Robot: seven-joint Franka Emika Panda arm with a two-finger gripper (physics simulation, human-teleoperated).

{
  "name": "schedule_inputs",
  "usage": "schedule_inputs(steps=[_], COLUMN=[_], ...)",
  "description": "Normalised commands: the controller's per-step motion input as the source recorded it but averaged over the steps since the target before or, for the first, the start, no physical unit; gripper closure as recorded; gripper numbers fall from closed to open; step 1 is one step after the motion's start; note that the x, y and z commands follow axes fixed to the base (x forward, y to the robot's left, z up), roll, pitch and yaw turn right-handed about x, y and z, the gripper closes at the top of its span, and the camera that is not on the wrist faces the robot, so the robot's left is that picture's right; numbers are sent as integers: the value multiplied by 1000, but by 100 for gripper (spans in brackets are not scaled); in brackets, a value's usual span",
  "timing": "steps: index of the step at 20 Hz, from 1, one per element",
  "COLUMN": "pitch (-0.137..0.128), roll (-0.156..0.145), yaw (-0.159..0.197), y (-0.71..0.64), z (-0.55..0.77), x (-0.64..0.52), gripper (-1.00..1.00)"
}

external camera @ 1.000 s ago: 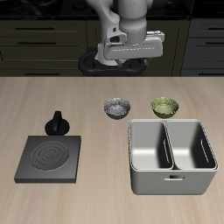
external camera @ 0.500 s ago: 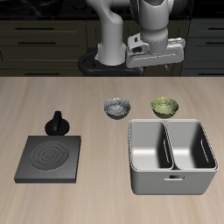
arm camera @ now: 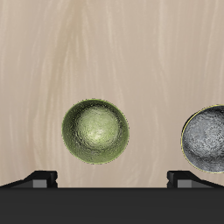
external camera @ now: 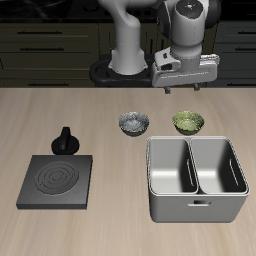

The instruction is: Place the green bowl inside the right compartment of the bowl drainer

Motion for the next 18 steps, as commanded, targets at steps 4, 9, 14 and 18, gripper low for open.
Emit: schedule_inputs(steps=[4, 9, 14, 18], pitch=[32, 46, 38, 36], roll=[-85, -69, -5, 11], yaw=[60, 32, -2, 40], y=[-59, -79, -12, 52], z=[-374, -403, -222, -329], x=[169, 146, 41, -35], gripper=[-100, -100, -100, -100])
